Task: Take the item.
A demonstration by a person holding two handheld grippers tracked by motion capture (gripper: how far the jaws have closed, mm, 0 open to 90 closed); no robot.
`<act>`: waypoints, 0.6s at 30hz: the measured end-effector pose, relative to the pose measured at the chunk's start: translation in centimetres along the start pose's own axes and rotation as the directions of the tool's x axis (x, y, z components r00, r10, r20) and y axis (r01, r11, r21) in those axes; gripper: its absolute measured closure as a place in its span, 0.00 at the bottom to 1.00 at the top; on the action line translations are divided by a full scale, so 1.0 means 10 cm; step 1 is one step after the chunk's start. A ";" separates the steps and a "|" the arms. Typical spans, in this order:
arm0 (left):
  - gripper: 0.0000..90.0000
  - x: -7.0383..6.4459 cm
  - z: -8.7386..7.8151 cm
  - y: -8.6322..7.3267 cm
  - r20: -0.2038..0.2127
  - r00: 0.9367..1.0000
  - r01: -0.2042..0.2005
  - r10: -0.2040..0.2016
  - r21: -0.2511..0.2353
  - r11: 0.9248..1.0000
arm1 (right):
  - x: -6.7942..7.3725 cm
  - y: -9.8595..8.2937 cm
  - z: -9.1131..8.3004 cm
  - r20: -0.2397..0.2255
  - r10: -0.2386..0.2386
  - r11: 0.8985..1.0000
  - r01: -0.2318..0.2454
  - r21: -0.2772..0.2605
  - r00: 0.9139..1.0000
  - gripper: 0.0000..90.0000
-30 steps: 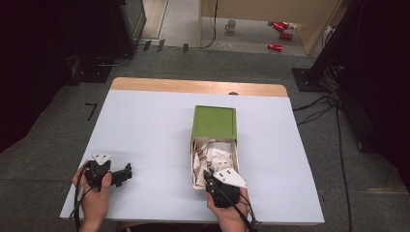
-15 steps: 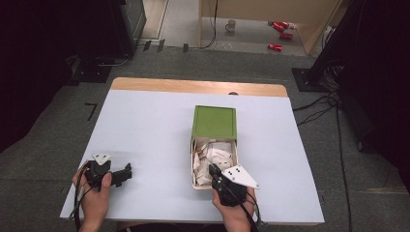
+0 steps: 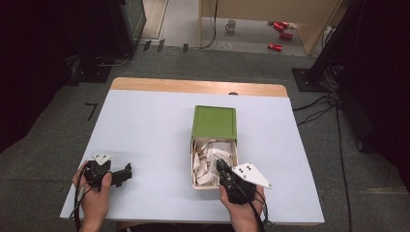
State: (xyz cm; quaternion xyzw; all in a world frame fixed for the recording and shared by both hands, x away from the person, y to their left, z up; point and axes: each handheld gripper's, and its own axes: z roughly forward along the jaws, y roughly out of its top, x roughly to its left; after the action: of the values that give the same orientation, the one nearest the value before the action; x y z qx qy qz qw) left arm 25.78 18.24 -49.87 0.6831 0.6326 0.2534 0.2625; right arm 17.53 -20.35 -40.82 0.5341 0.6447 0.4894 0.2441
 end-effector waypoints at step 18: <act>0.00 0.00 0.00 0.00 0.000 1.000 0.001 -0.001 -0.001 1.000 | -0.20 0.17 -0.19 0.038 0.038 0.997 -0.036 -0.071 0.999 0.97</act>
State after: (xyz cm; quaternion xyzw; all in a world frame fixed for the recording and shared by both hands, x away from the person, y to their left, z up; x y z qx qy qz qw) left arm 25.78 18.24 -49.88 0.6829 0.6327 0.2535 0.2628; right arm 17.30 -22.98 -38.91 0.5467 0.6122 0.5054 0.2663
